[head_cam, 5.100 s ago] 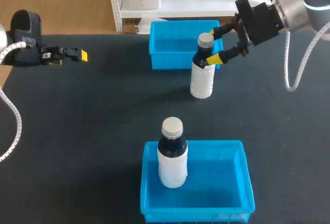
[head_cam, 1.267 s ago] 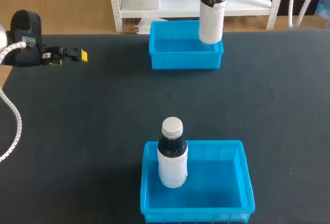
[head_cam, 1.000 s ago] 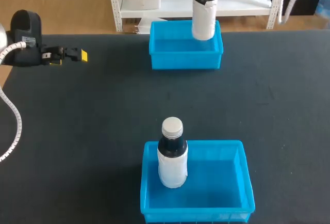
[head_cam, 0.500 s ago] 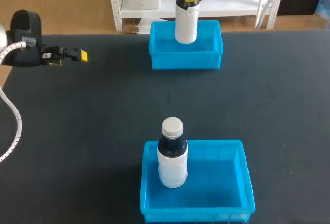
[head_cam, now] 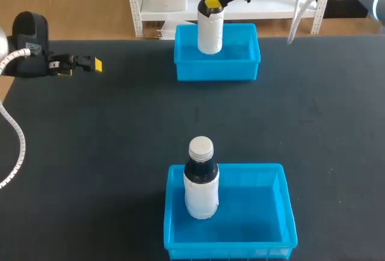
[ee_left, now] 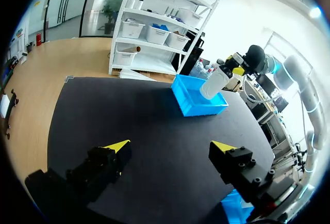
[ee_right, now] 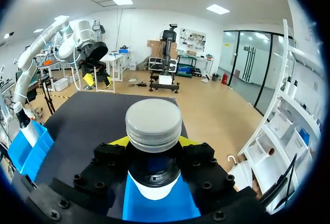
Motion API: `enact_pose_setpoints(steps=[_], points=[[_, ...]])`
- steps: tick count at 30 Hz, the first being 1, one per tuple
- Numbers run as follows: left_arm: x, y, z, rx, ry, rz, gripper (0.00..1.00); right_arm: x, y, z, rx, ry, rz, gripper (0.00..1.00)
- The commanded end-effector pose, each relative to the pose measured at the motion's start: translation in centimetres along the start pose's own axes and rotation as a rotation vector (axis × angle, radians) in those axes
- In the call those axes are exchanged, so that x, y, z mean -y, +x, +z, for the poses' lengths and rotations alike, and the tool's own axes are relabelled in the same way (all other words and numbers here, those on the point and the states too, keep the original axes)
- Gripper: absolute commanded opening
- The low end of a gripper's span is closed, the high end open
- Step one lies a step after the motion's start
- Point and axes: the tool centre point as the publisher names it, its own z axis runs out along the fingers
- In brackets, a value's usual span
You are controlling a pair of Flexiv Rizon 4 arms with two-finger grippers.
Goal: Pick up the bottle, and place it in the far bin if it is heavy, or in the near bin if it is light.
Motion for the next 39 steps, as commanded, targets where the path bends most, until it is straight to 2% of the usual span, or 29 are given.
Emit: enact_pose_setpoints(steps=[1, 22, 39], points=[[0.0, 0.0, 0.0, 0.000, 0.000, 0.000, 1.00, 1.5, 0.3, 1.3, -0.001, -0.297, 0.003, 0.00], [0.0, 0.0, 0.0, 0.000, 0.000, 0.000, 1.00, 2.1, 2.7, 4.9, 0.010, -0.342, 0.020, 0.00], [0.0, 0.0, 0.0, 0.000, 0.000, 0.000, 1.00, 2.5, 4.1, 5.8, 0.020, -0.353, 0.038, 0.00]])
